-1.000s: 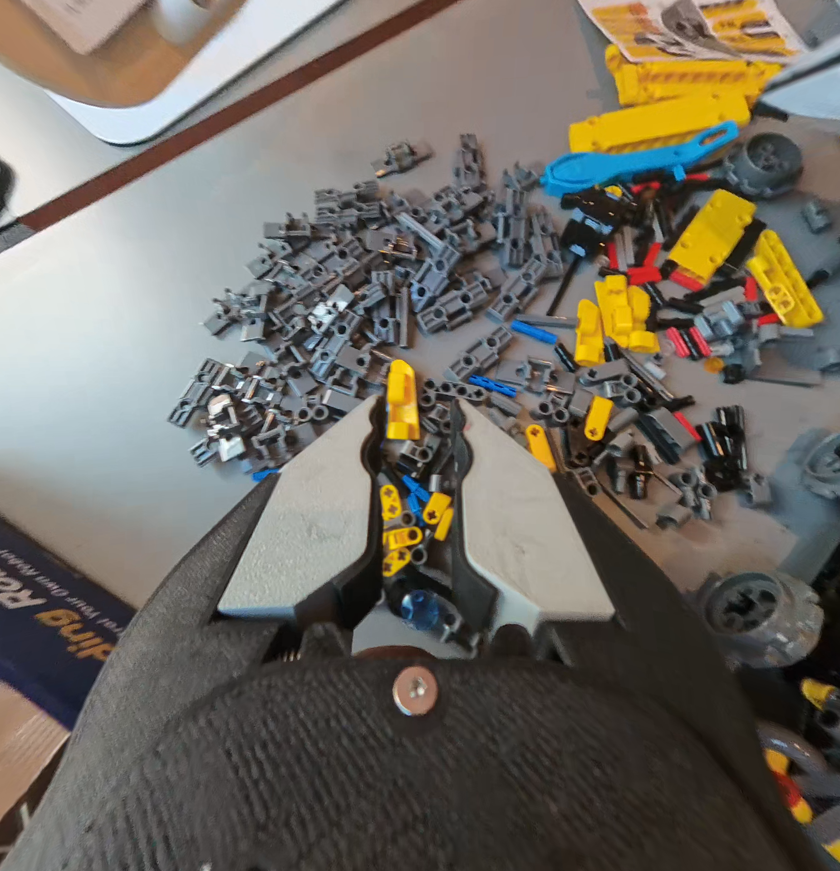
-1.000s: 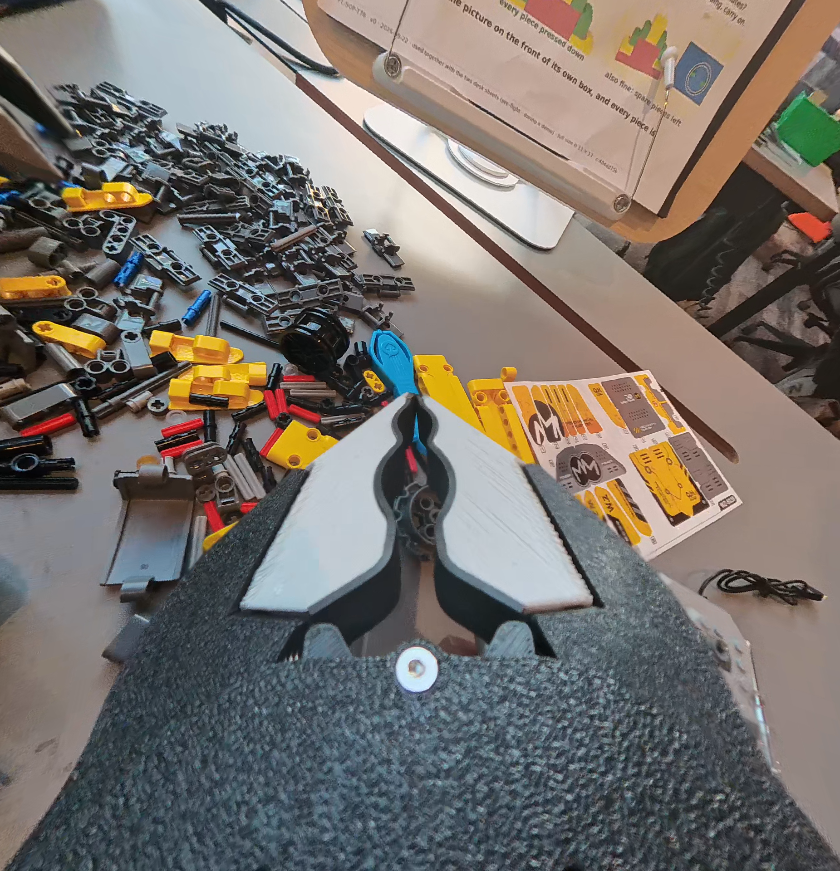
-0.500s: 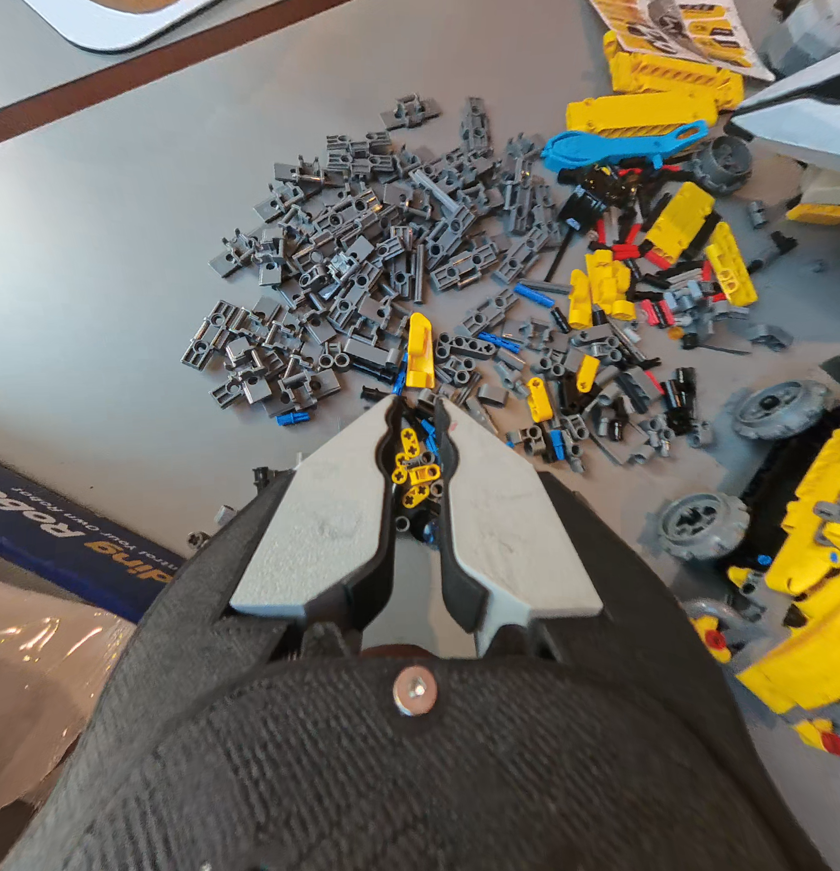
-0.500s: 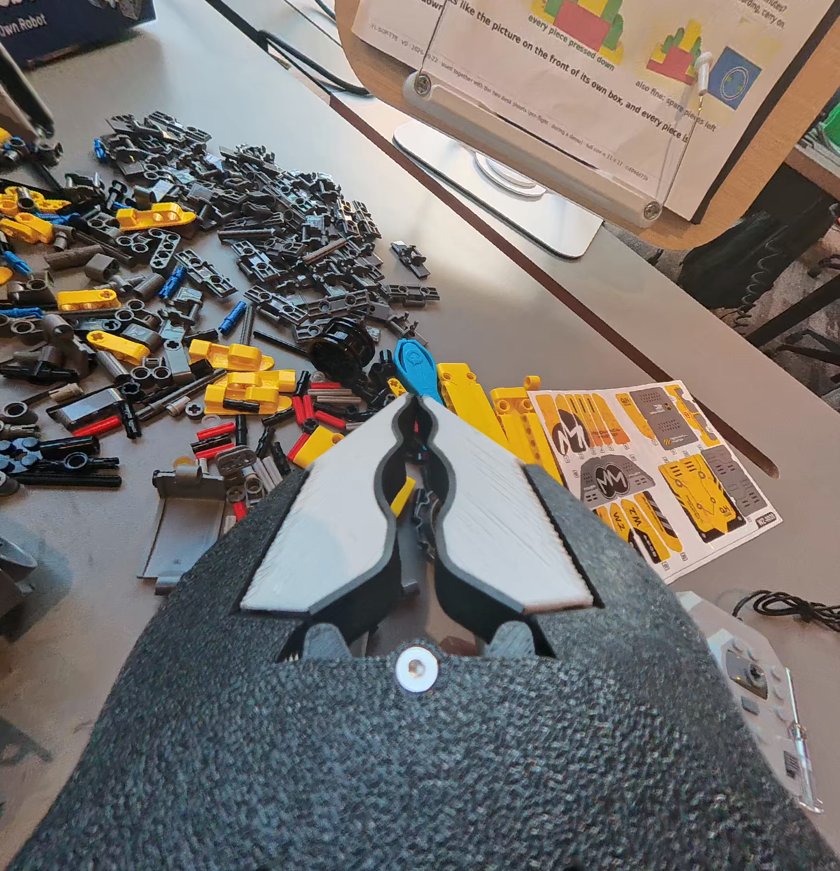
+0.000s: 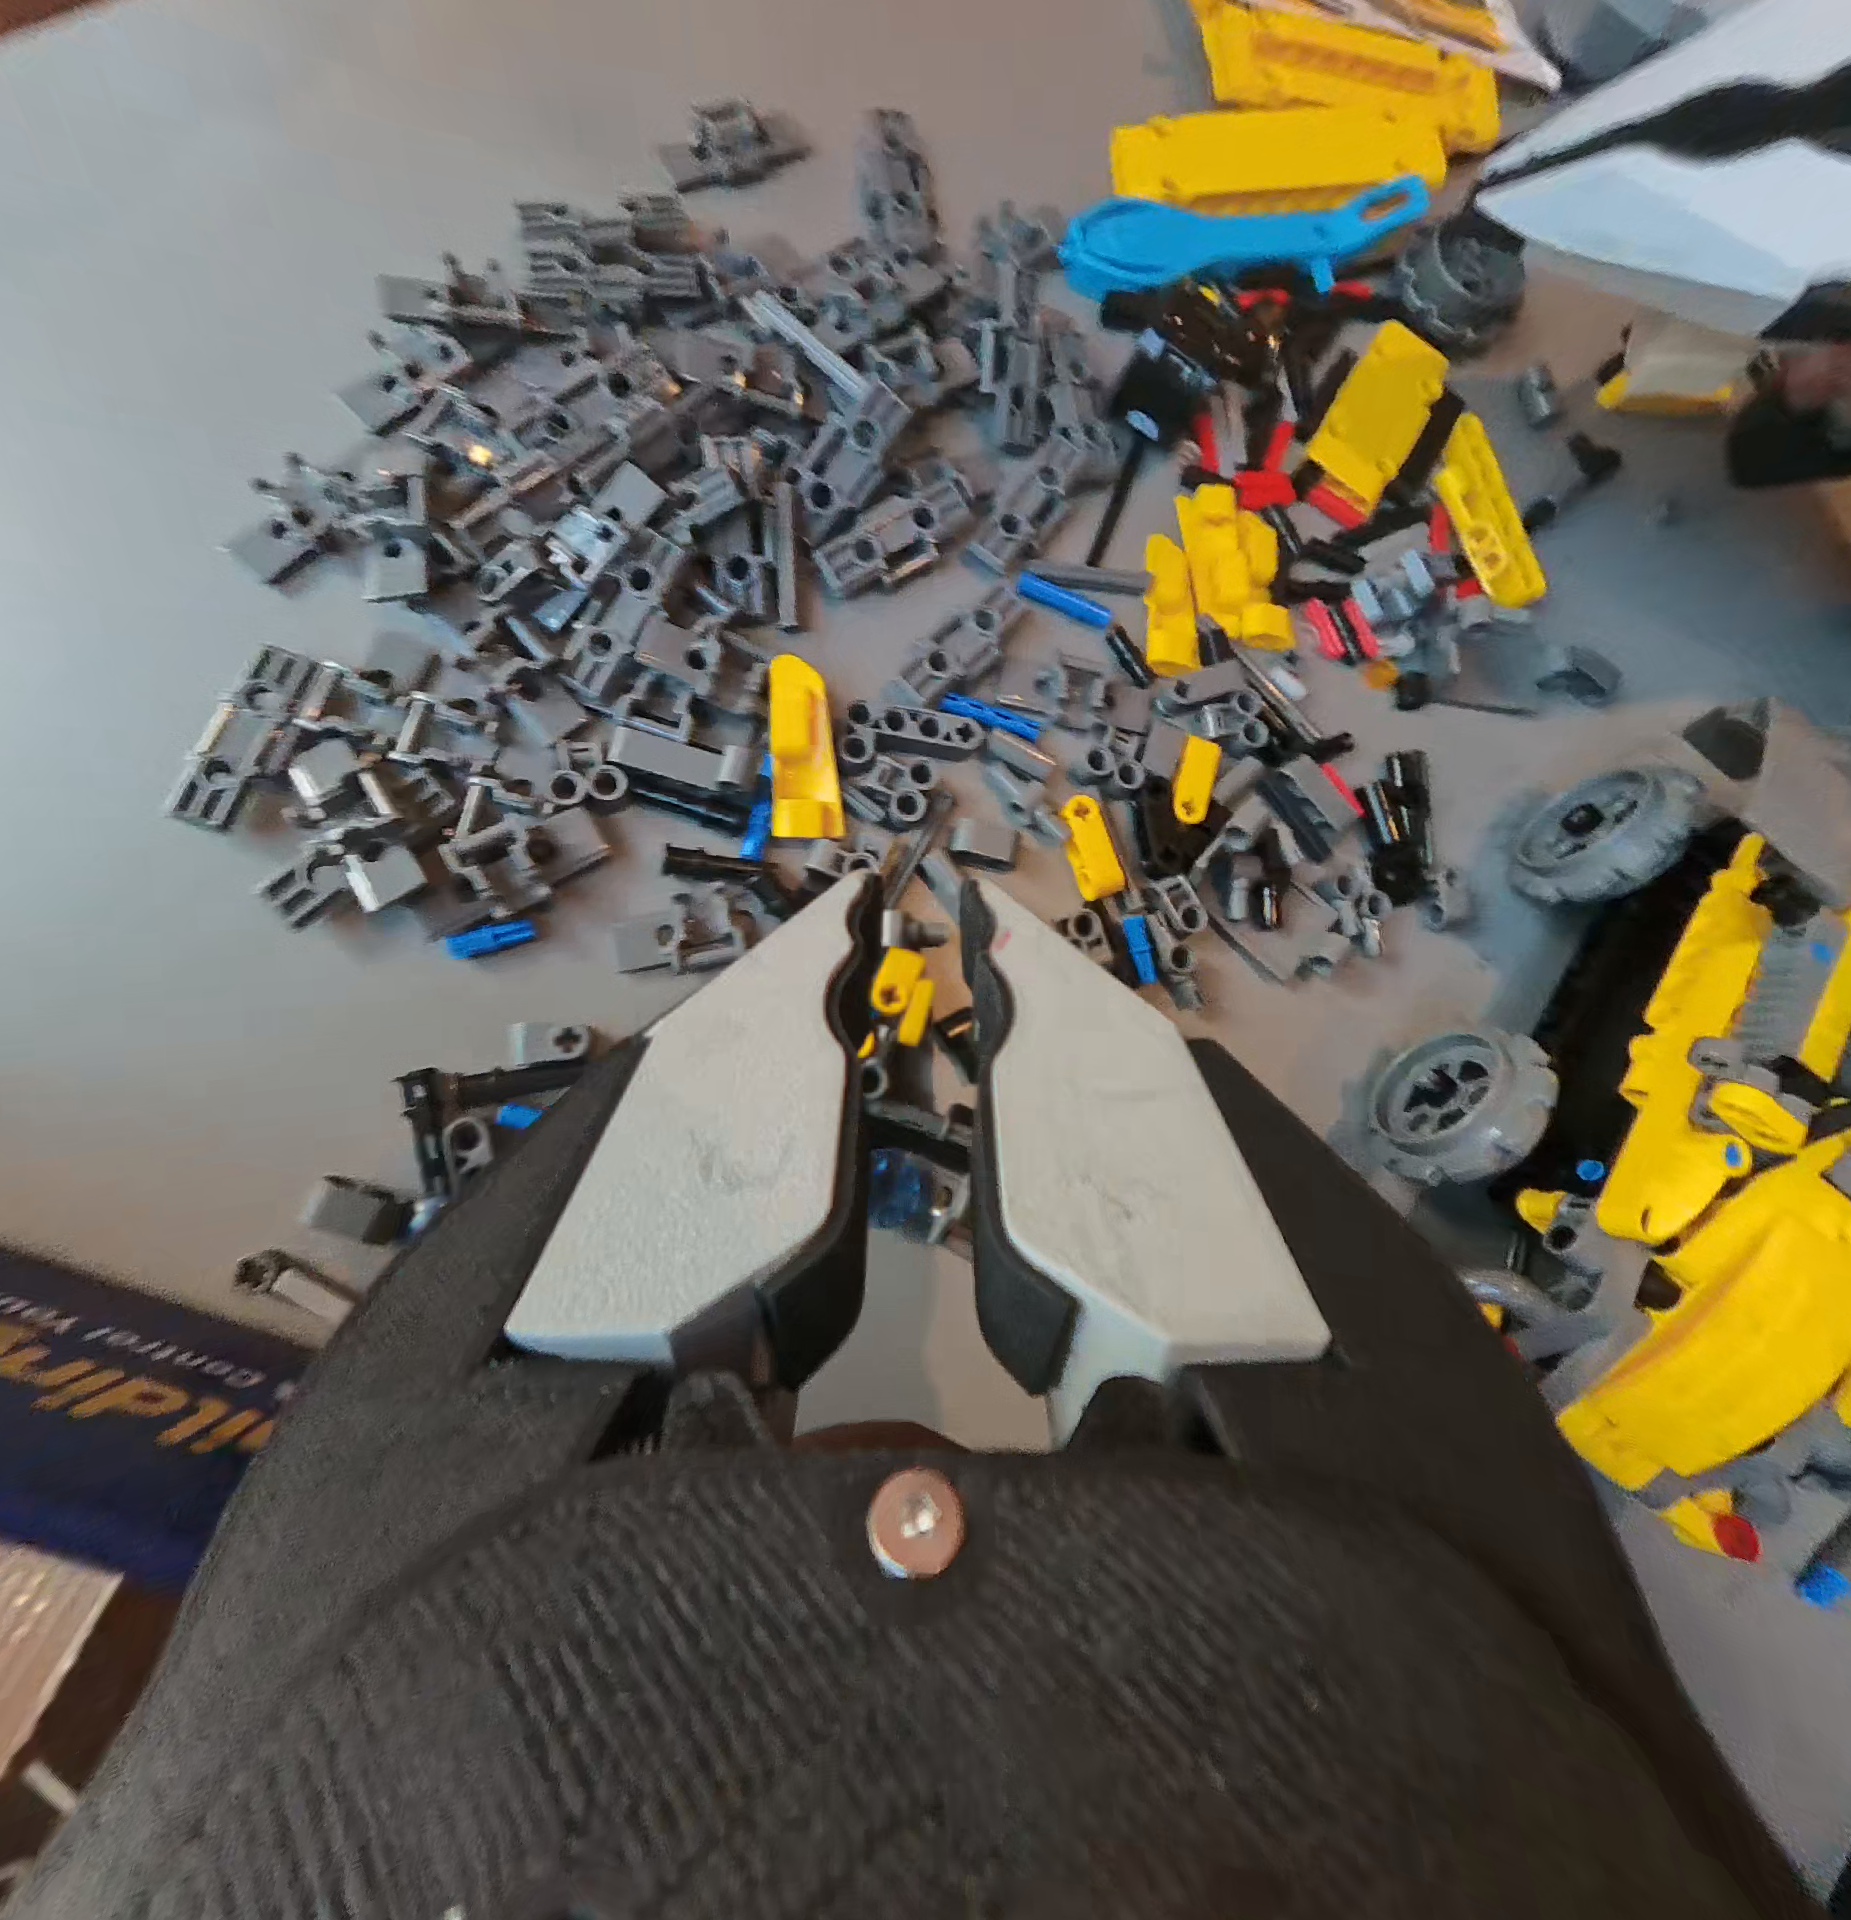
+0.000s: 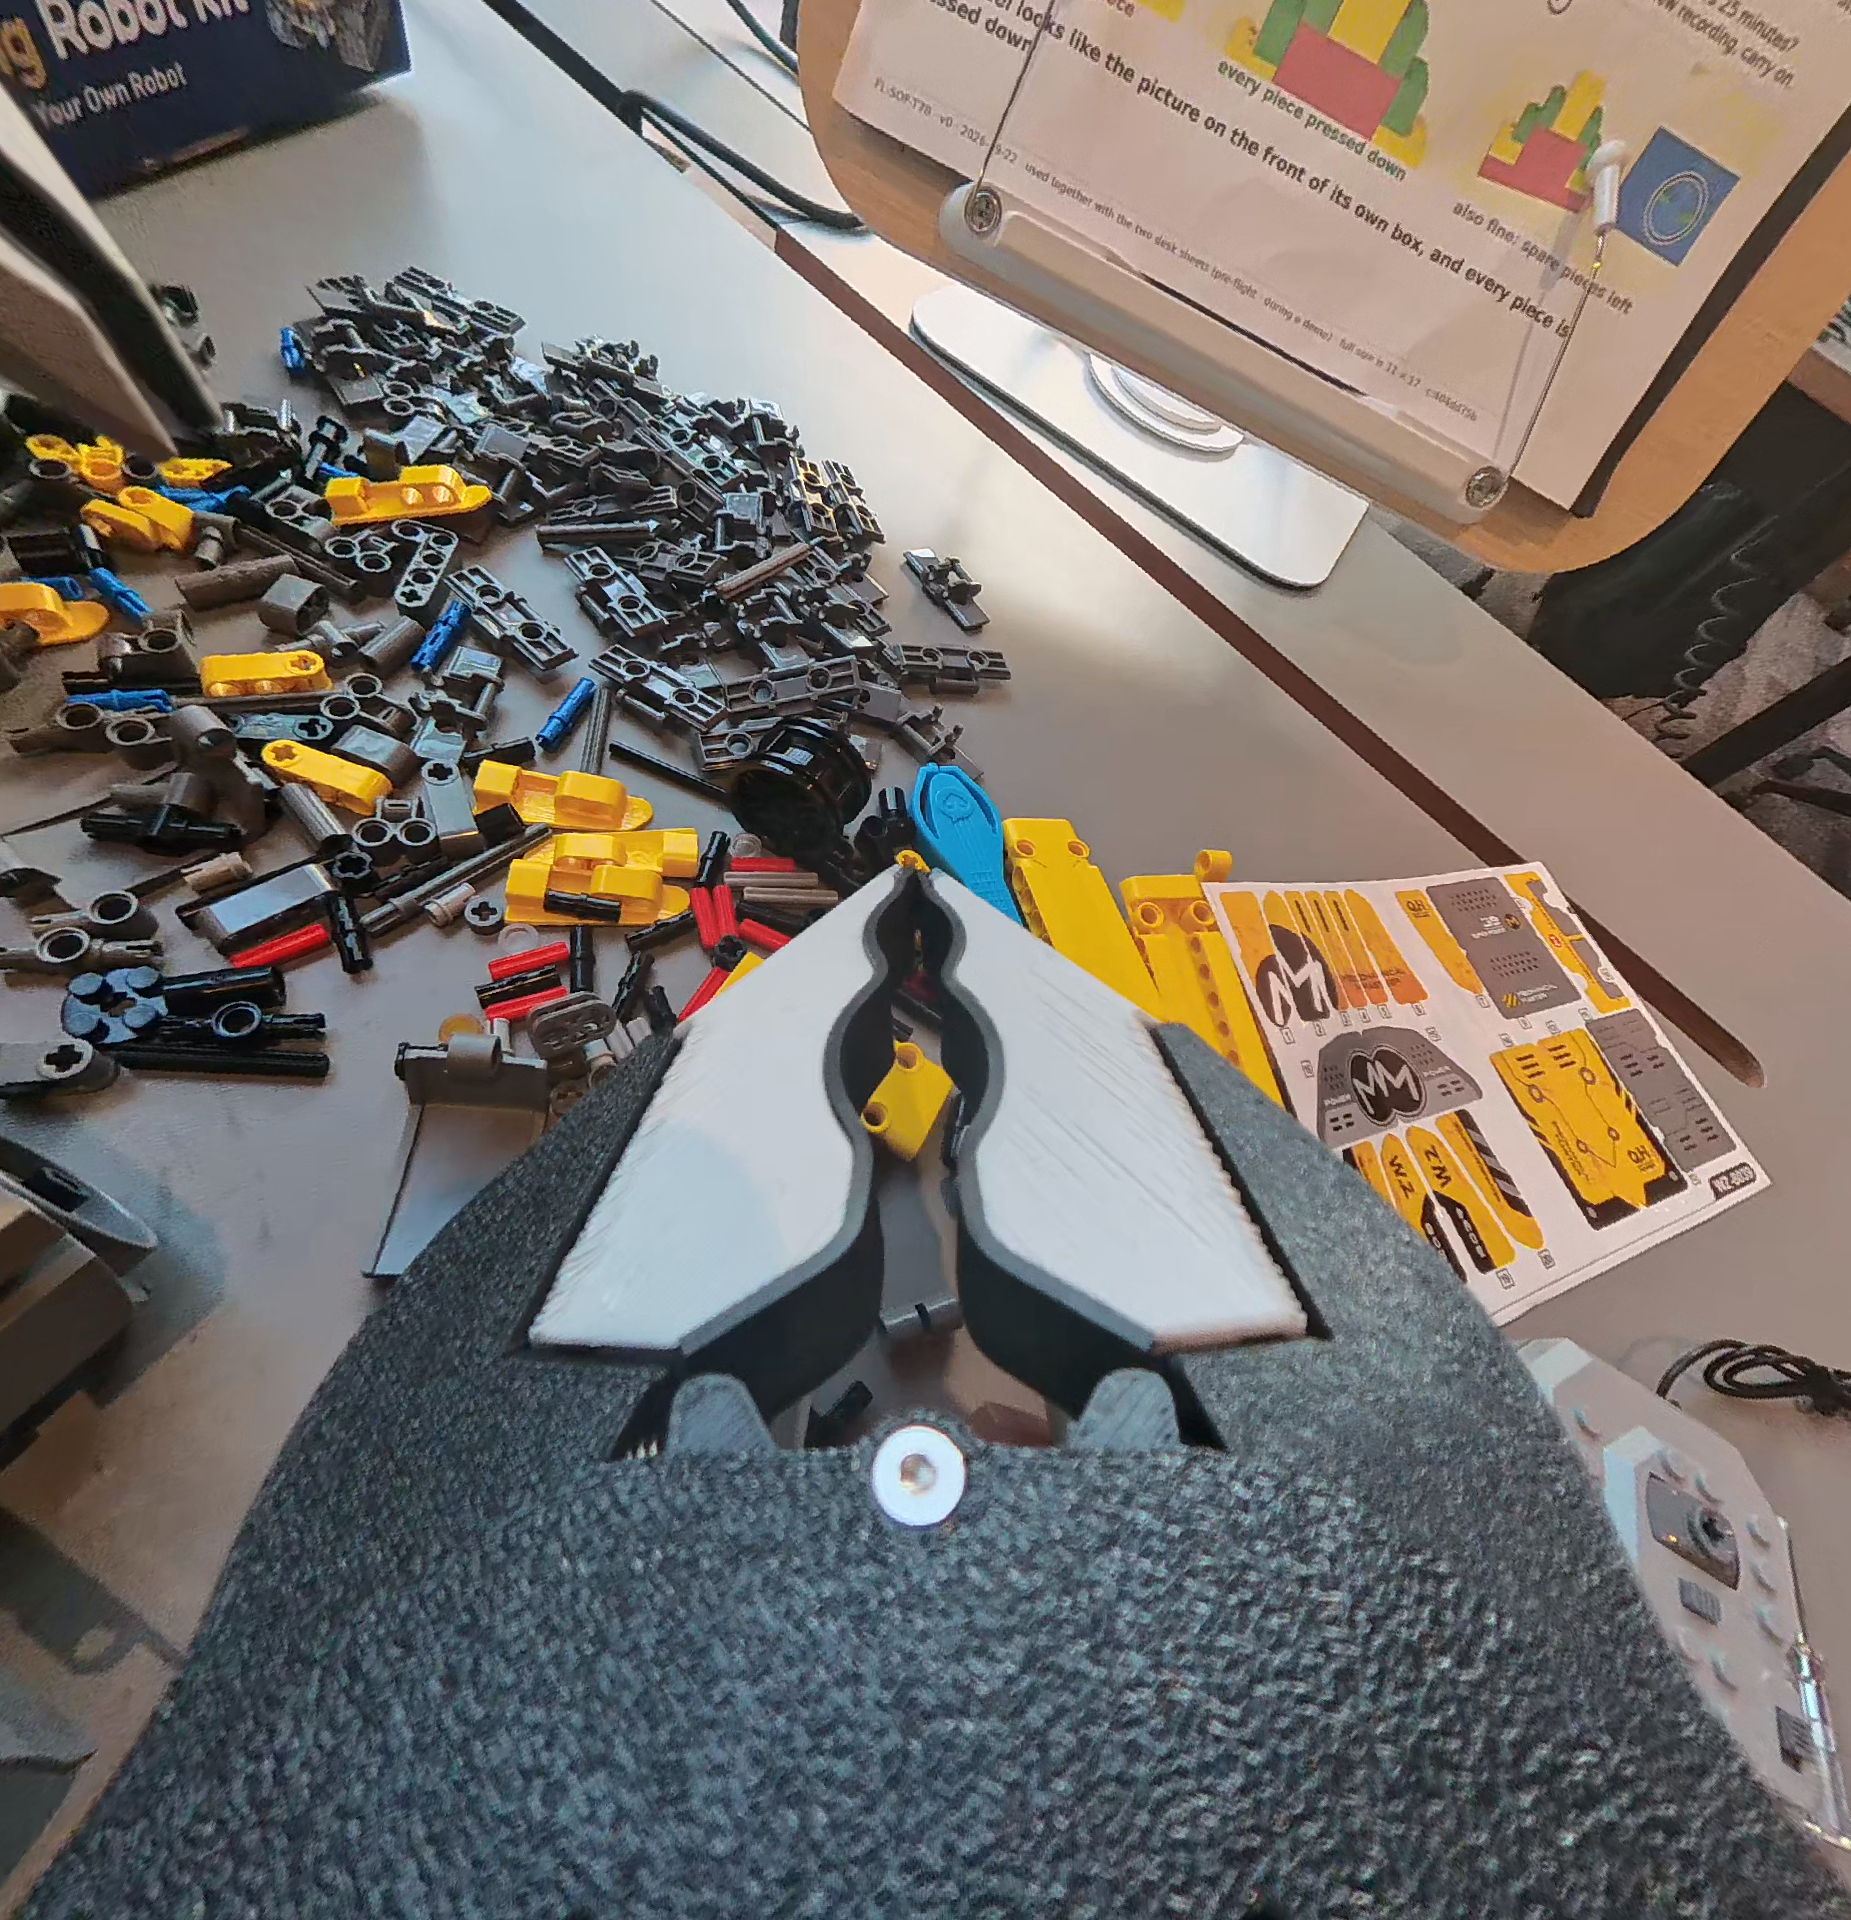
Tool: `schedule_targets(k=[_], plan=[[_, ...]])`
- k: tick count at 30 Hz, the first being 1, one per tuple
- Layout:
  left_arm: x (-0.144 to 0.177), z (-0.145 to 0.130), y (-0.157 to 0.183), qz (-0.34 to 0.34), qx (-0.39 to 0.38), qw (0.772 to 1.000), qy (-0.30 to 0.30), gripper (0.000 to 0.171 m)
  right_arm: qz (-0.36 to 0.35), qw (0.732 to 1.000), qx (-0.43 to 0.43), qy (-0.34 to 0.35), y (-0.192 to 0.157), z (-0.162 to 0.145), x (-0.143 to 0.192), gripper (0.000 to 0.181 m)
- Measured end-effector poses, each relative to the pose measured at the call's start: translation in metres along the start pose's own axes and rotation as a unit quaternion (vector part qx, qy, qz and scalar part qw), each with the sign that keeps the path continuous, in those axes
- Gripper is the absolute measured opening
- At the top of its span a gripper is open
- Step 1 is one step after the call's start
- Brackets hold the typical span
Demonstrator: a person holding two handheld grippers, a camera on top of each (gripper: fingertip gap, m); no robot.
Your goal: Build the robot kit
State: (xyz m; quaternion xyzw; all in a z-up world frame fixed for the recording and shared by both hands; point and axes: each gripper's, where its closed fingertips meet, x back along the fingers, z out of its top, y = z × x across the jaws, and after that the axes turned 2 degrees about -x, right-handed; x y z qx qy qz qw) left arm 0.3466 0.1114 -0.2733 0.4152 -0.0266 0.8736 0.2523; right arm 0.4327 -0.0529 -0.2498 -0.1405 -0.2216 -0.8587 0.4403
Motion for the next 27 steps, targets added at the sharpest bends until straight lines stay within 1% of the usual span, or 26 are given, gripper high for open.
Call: schedule_targets(k=[2, 6, 9, 10, 14, 18, 19, 21, 23, 24, 25, 26, 27], plan=[[-0.007, -0.006, 0.006, -0.001, -0.014, 1.0, -0.022, 0.011, 0.0, 1.0, 0.0, 0.001, 0.0, 0.001, 0.001, 0.0], [-0.016, -0.011, 0.013, 0.003, -0.03, 0.999, -0.039, 0.011, 0.001, 1.0, 0.001, 0.005, -0.001, 0.002, 0.002, 0.0], [-0.023, -0.016, 0.009, 0.023, -0.044, 0.997, -0.053, 0.009, 0.0, 1.0, 0.001, 0.007, 0.0, 0.003, 0.004, 0.0], [-0.024, -0.016, 0.007, 0.033, -0.049, 0.997, -0.051, 0.004, 0.0, 1.0, 0.0, 0.008, 0.0, 0.003, 0.004, 0.0], [-0.024, -0.016, 0.007, 0.035, -0.059, 0.996, -0.05, 0.004, 0.0, 1.0, 0.0, 0.01, 0.0, 0.004, 0.005, 0.0], [-0.023, -0.014, 0.006, 0.045, -0.085, 0.994, -0.052, 0.004, 0.001, 1.0, 0.004, 0.012, -0.001, 0.006, 0.006, 0.0], [-0.021, -0.009, 0.008, 0.048, -0.096, 0.993, -0.04, 0.004, 0.002, 1.0, 0.006, 0.012, -0.002, 0.007, 0.006, 0.0], [-0.012, 0.009, 0.017, 0.041, -0.125, 0.991, 0.009, 0.003, 0.02, 0.999, 0.008, 0.025, -0.008, 0.012, 0.008, 0.0], [0.004, 0.031, 0.036, 0.025, -0.184, 0.98, 0.077, 0.003, 0.07, 0.996, -0.002, 0.062, -0.023, 0.026, 0.017, 0.0], [0.013, 0.041, 0.049, 0.021, -0.229, 0.966, 0.117, 0.003, 0.125, 0.988, -0.01, 0.095, -0.039, 0.04, 0.026, 0.003], [0.023, 0.049, 0.065, 0.017, -0.28, 0.947, 0.155, 0.003, 0.195, 0.973, -0.02, 0.124, -0.06, 0.053, 0.039, 0.005], [0.031, 0.052, 0.082, 0.015, -0.331, 0.924, 0.188, 0.003, 0.262, 0.954, -0.029, 0.143, -0.08, 0.063, 0.052, 0.008], [0.038, 0.054, 0.099, 0.015, -0.377, 0.9, 0.216, 0.003, 0.311, 0.938, -0.031, 0.151, -0.096, 0.07, 0.064, 0.009]])
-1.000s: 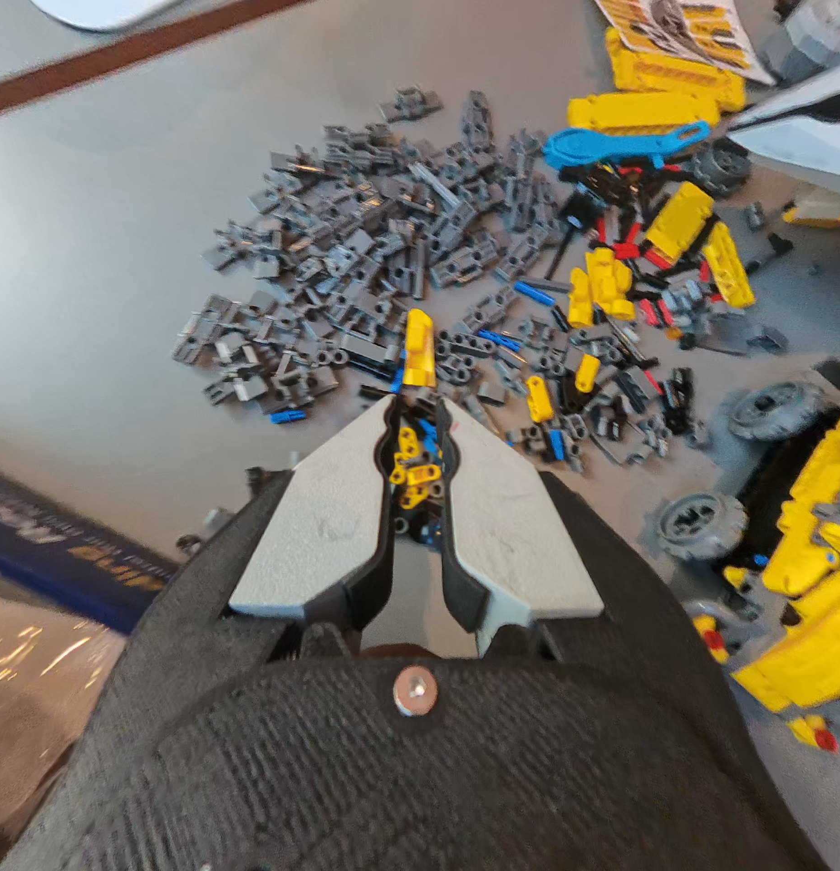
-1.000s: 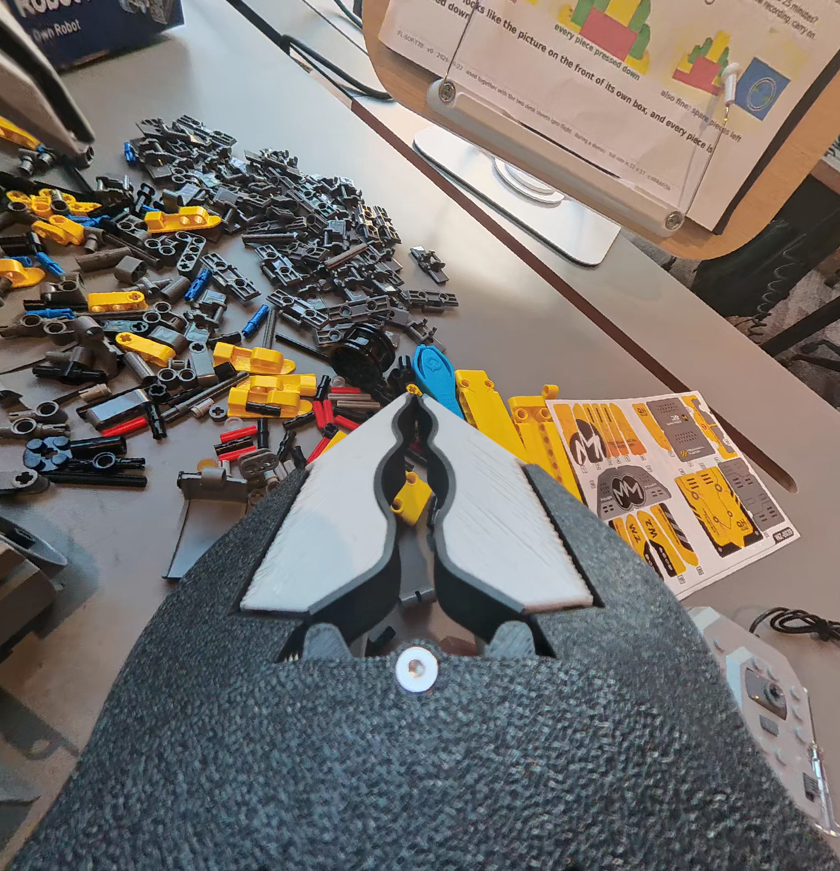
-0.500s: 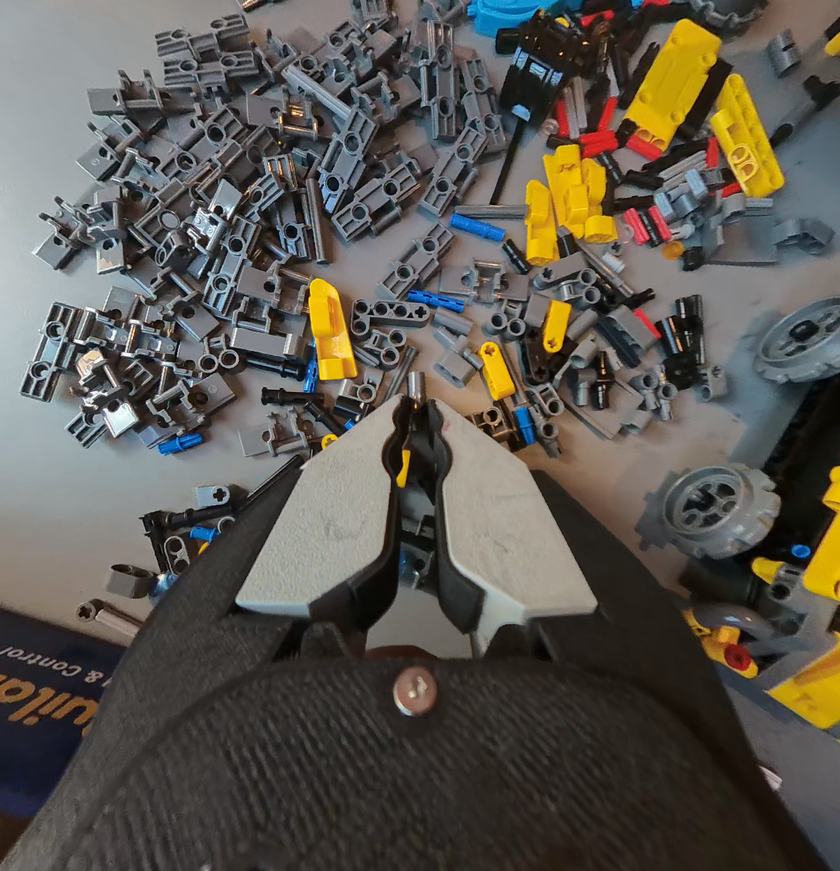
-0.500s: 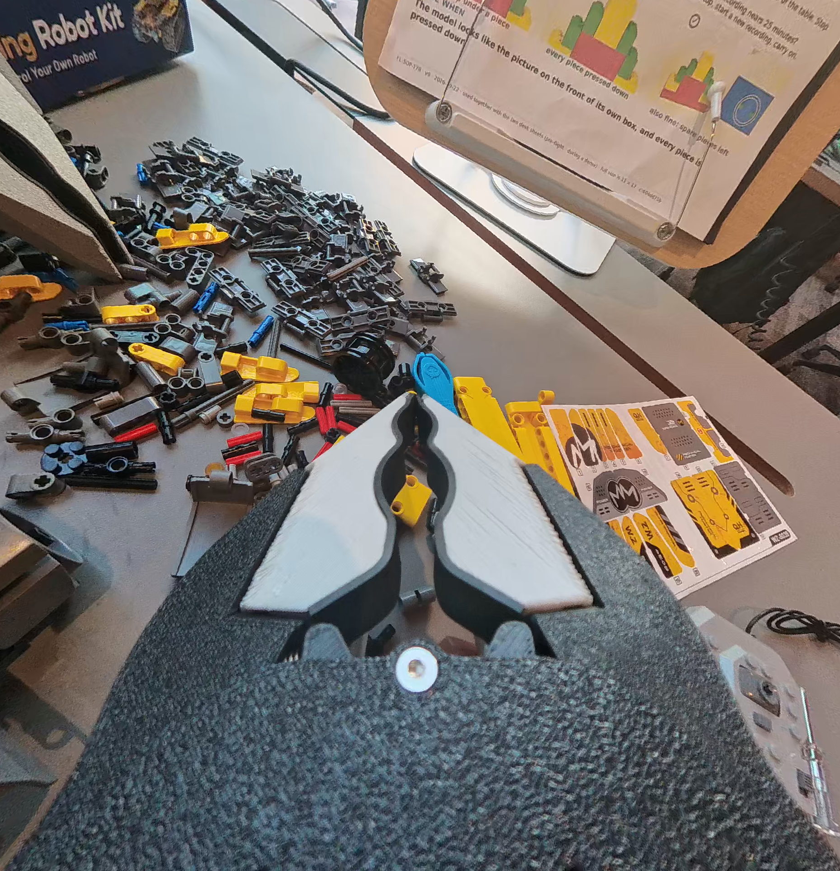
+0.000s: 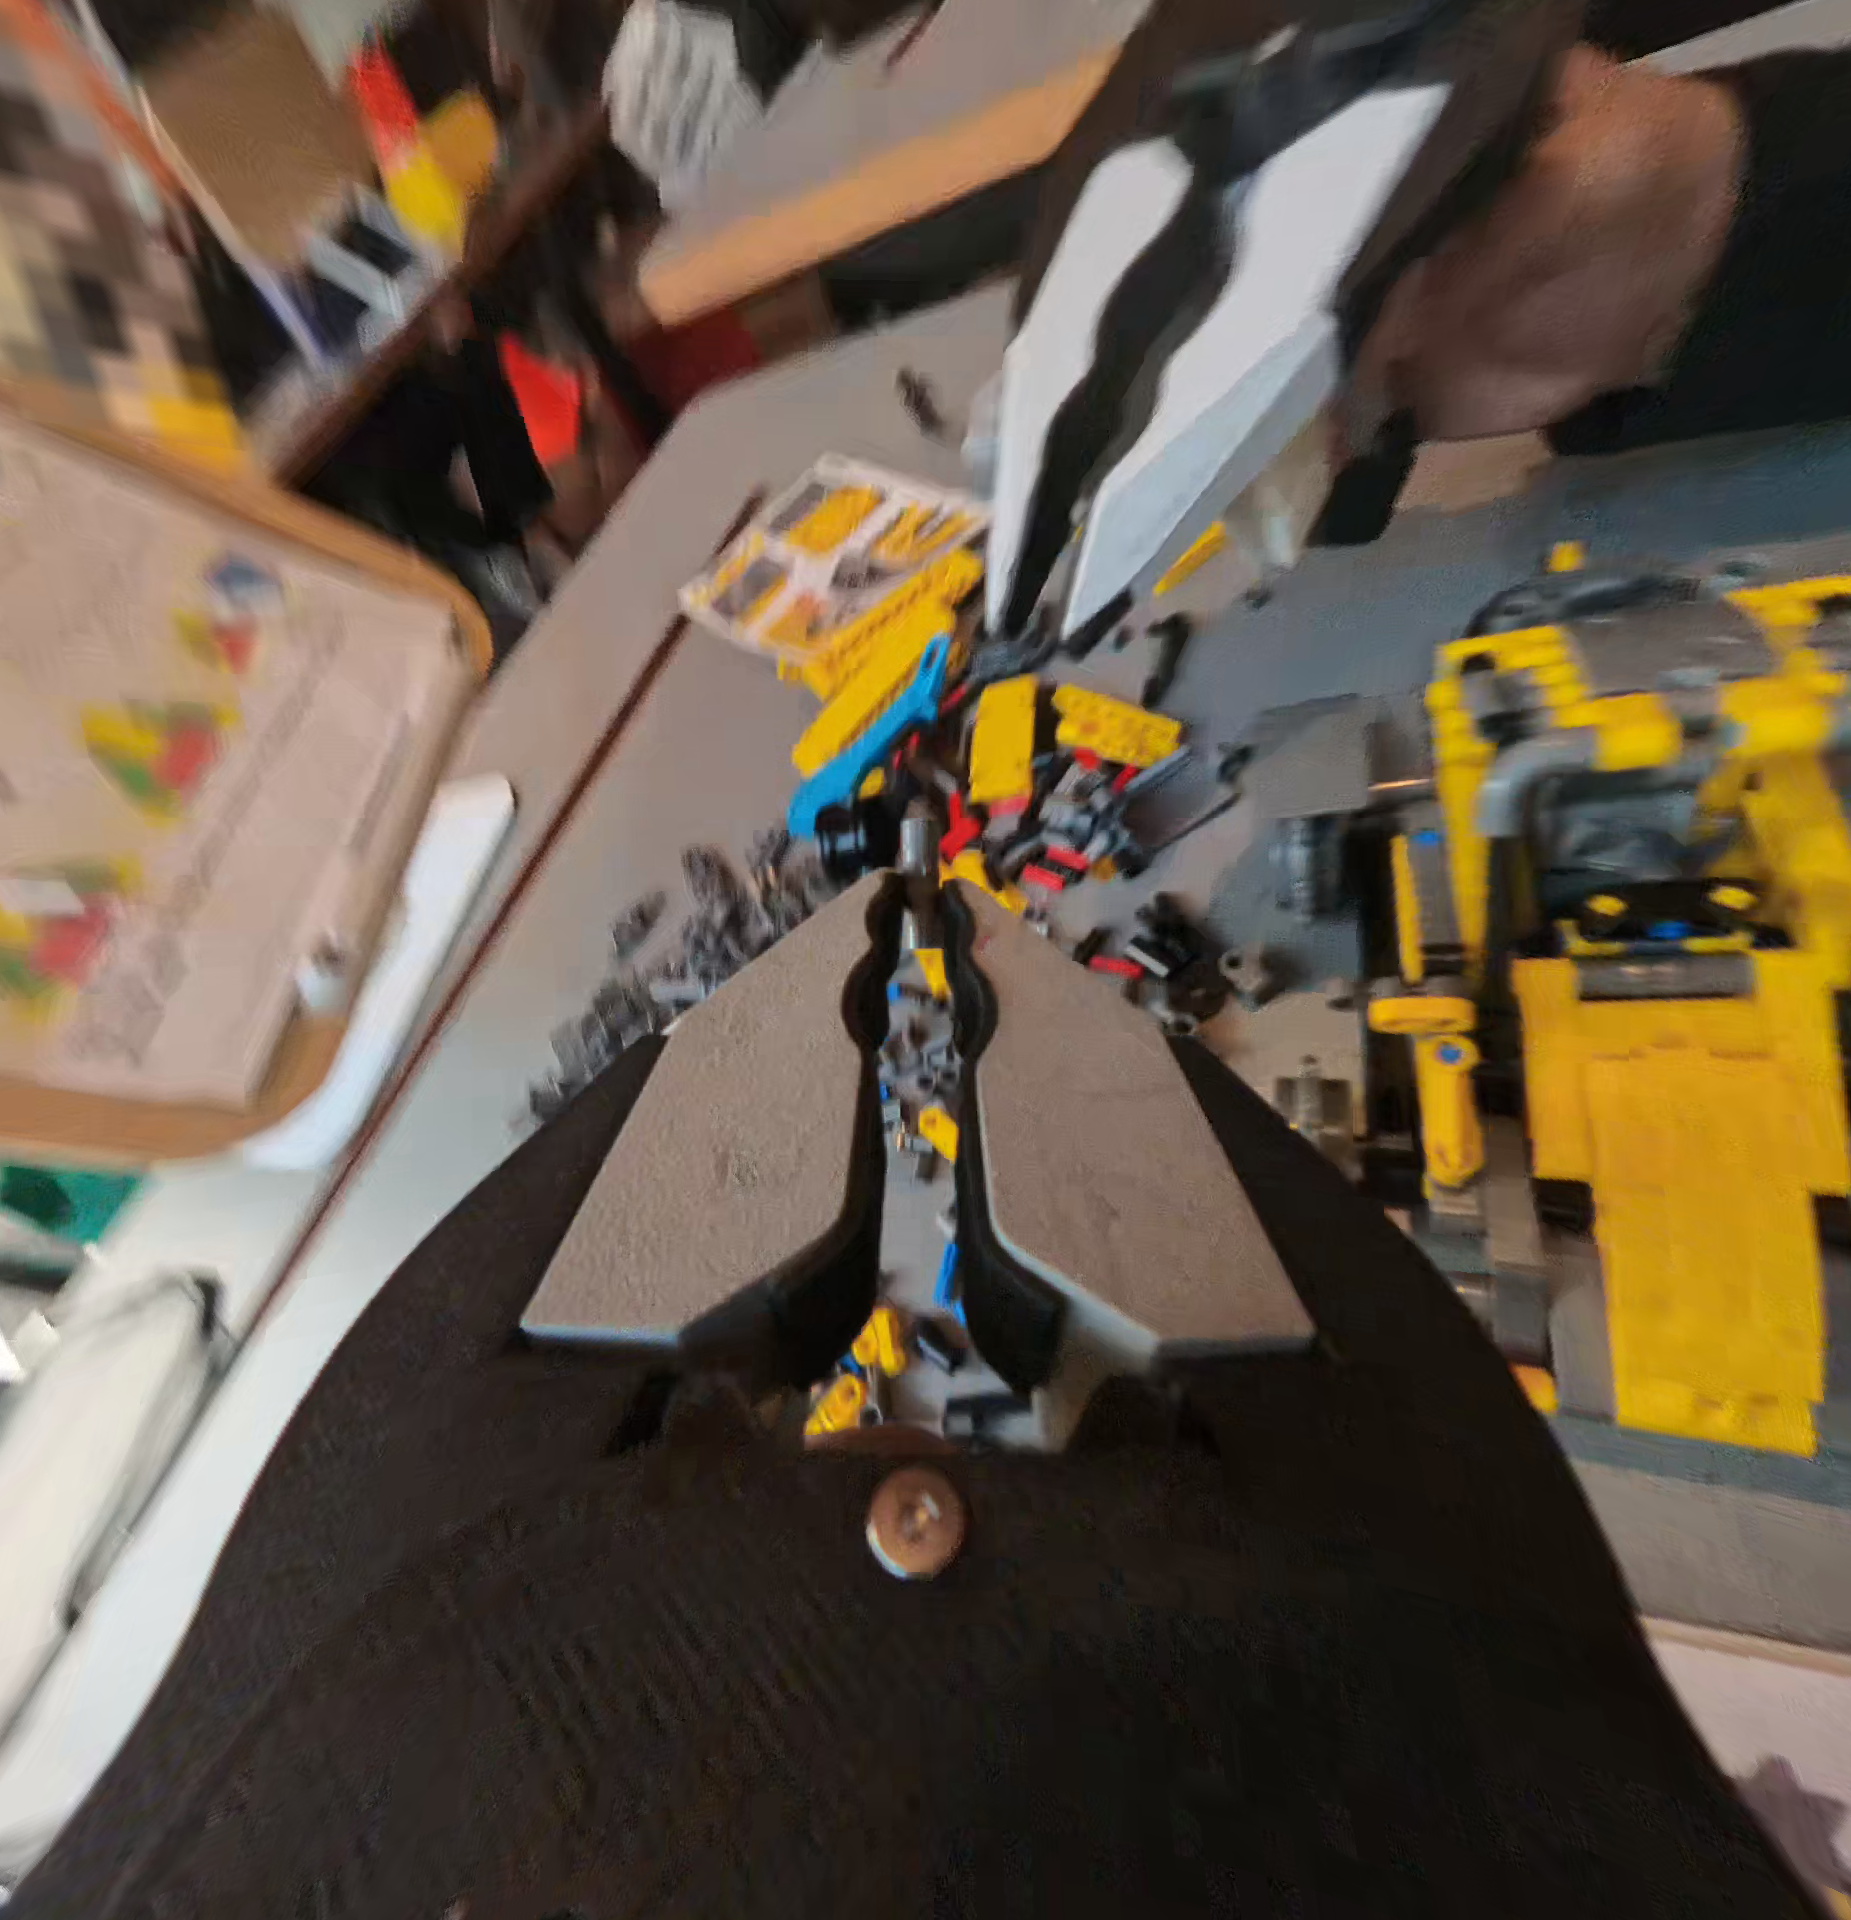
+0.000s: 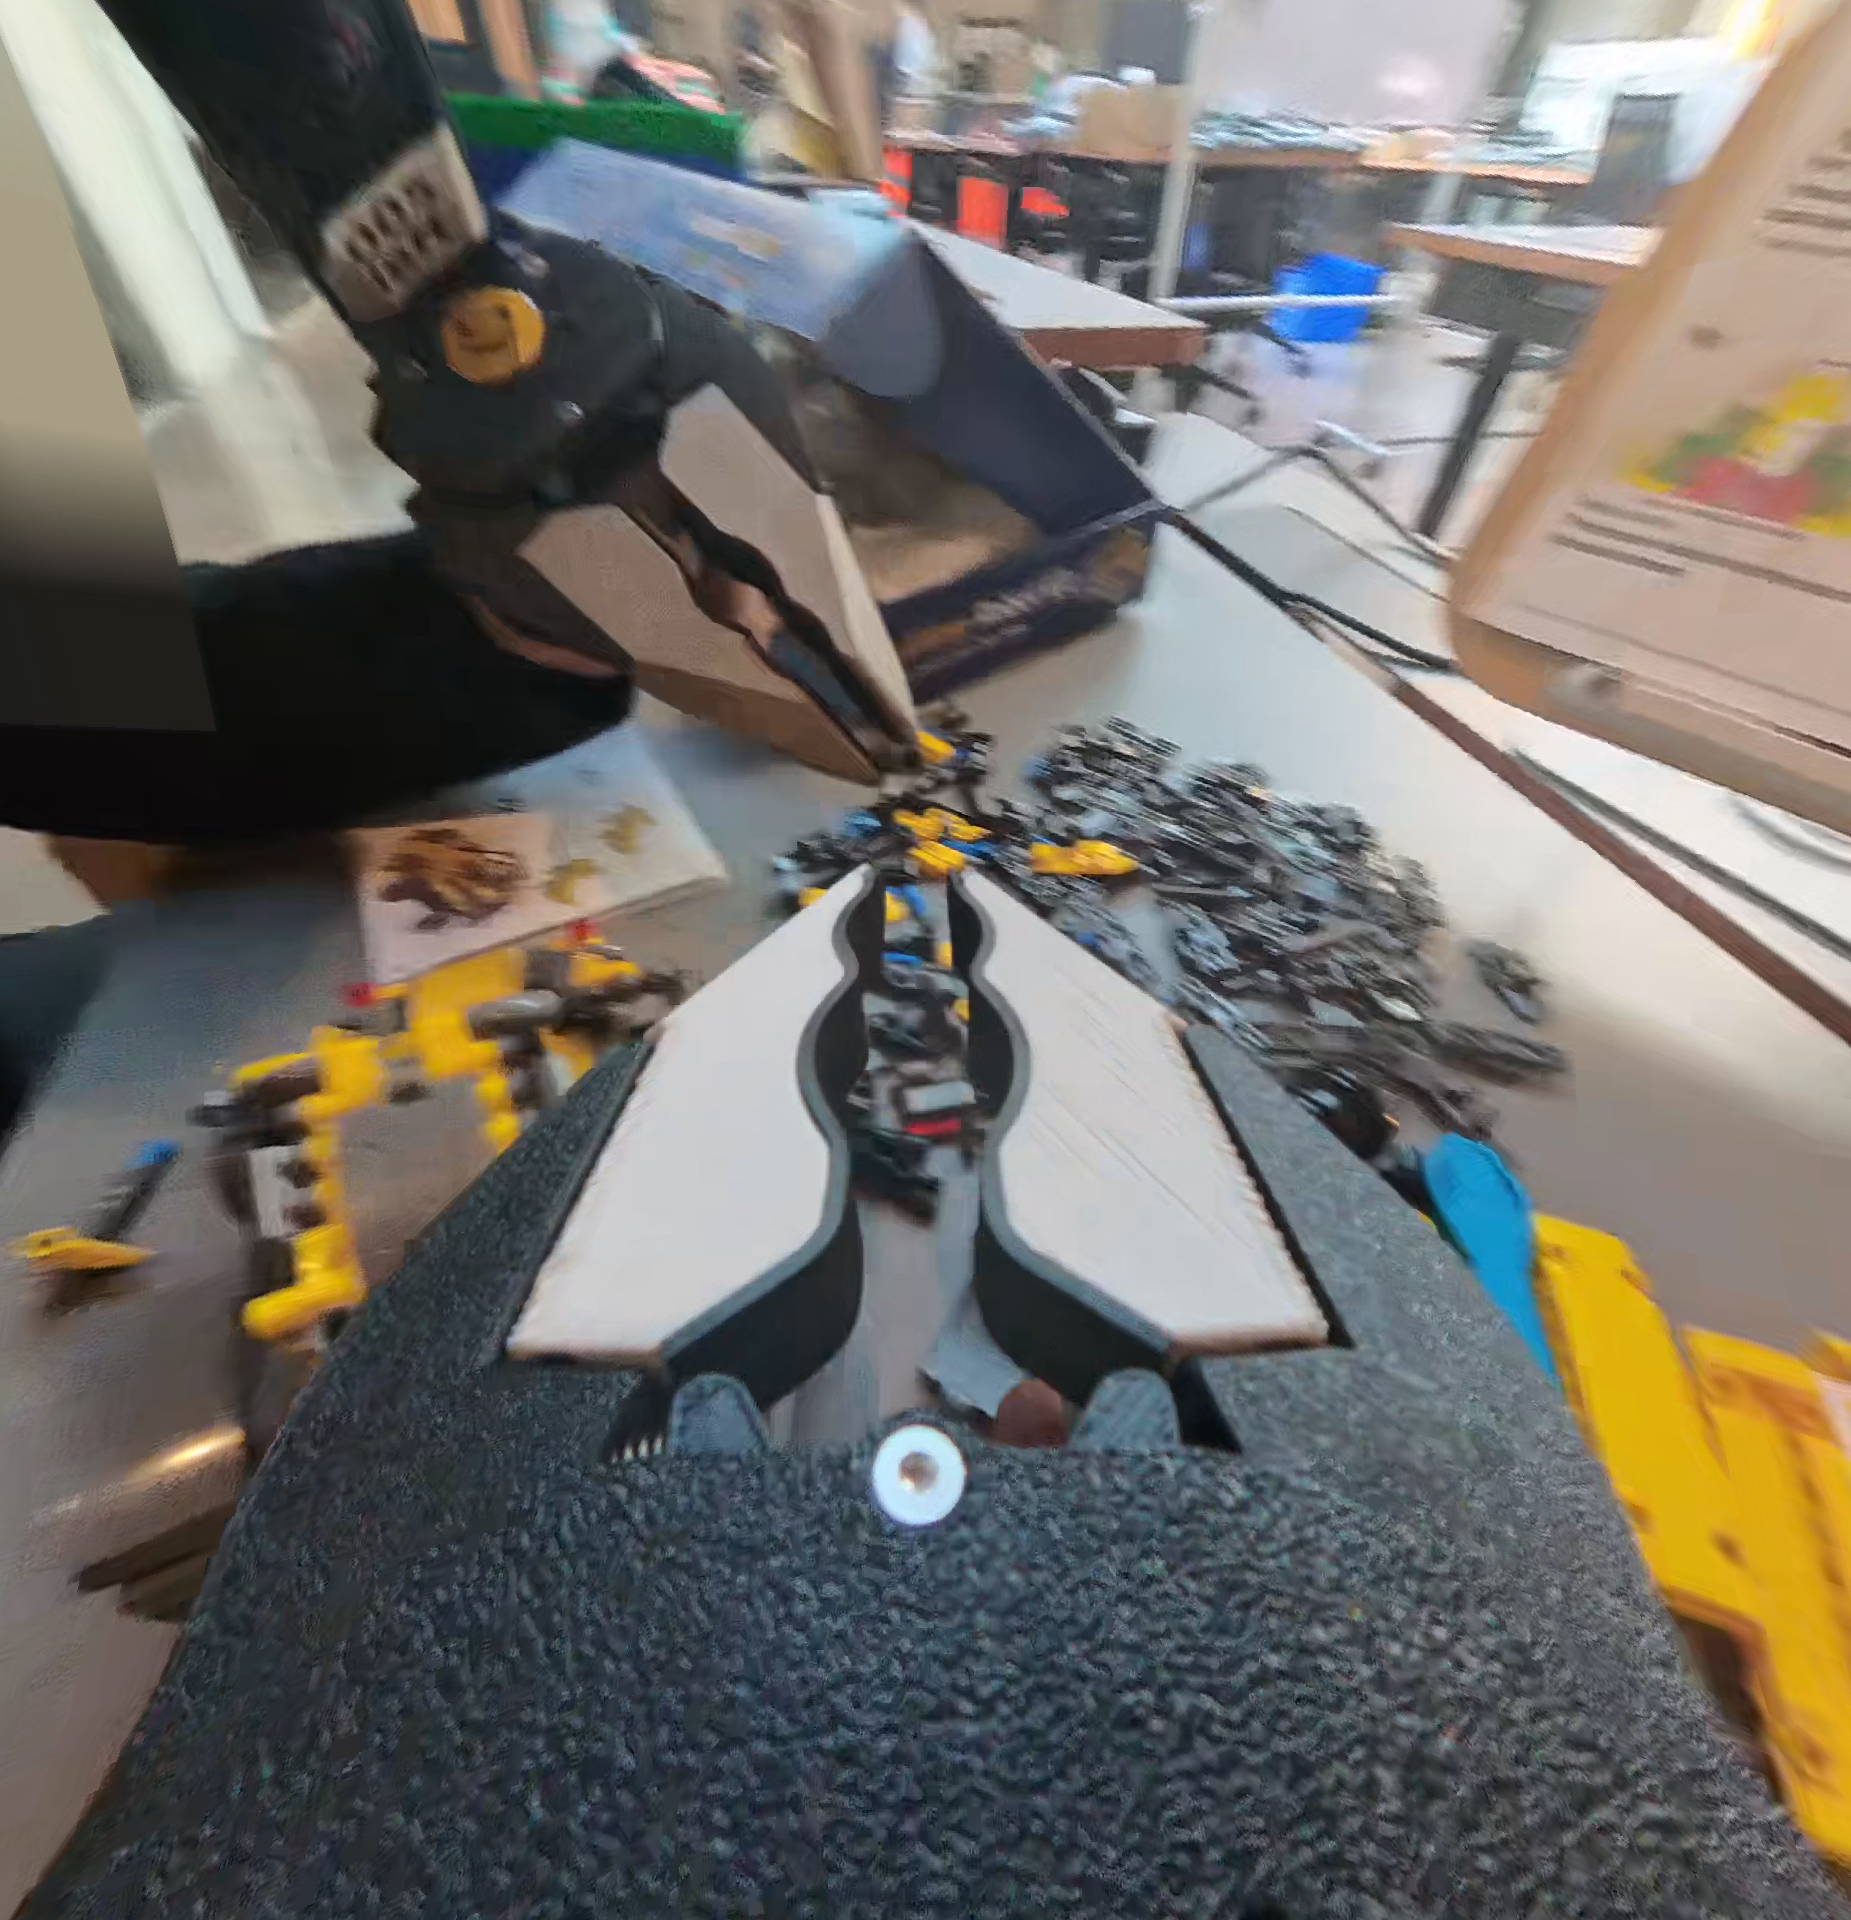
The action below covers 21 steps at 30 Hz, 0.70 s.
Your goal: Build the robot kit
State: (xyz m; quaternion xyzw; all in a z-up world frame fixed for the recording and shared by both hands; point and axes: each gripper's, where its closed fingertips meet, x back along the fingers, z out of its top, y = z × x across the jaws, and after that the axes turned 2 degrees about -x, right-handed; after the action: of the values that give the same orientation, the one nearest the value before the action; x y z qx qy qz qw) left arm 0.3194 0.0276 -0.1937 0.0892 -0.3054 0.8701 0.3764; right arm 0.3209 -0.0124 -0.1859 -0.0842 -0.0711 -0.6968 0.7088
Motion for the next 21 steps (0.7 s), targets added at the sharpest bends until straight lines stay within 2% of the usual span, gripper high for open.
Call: schedule_targets(k=[1, 3, 6, 12, 15, 17, 19, 21], plan=[[0.002, 0.012, 0.008, 0.004, -0.043, 0.999, 0.024, 0.003, 0.02, 1.0, 0.005, 0.002, -0.012, 0.004, -0.003, 0.01], [0.003, 0.024, 0.022, 0.005, -0.097, 0.994, 0.041, 0.002, 0.011, 0.999, 0.039, -0.013, -0.022, 0.004, -0.009, 0.008], [0.0, 0.027, 0.033, -0.001, -0.128, 0.991, 0.038, 0.002, 0.006, 0.997, 0.069, -0.03, -0.031, 0.003, -0.014, 0.006], [-0.003, 0.027, 0.033, 0.031, -0.173, 0.984, 0.025, 0.003, 0.012, 0.999, 0.04, -0.034, -0.029, 0.001, -0.013, 0.004], [-0.003, 0.029, 0.034, 0.046, -0.197, 0.979, 0.02, 0.003, 0.01, 0.998, 0.051, -0.035, -0.03, 0.002, -0.01, 0.004], [-0.003, 0.03, 0.036, 0.046, -0.195, 0.98, 0.017, 0.003, 0.005, 0.997, 0.07, -0.041, -0.032, 0.003, -0.009, 0.004], [-0.003, 0.033, 0.041, 0.024, -0.164, 0.986, 0.025, 0.014, -0.009, 0.996, 0.078, -0.039, -0.031, 0.006, -0.005, 0.004], [-0.002, 0.037, 0.043, 0.011, -0.137, 0.99, 0.037, 0.017, -0.021, 0.997, 0.069, -0.033, -0.034, 0.011, 0.003, 0.004]])
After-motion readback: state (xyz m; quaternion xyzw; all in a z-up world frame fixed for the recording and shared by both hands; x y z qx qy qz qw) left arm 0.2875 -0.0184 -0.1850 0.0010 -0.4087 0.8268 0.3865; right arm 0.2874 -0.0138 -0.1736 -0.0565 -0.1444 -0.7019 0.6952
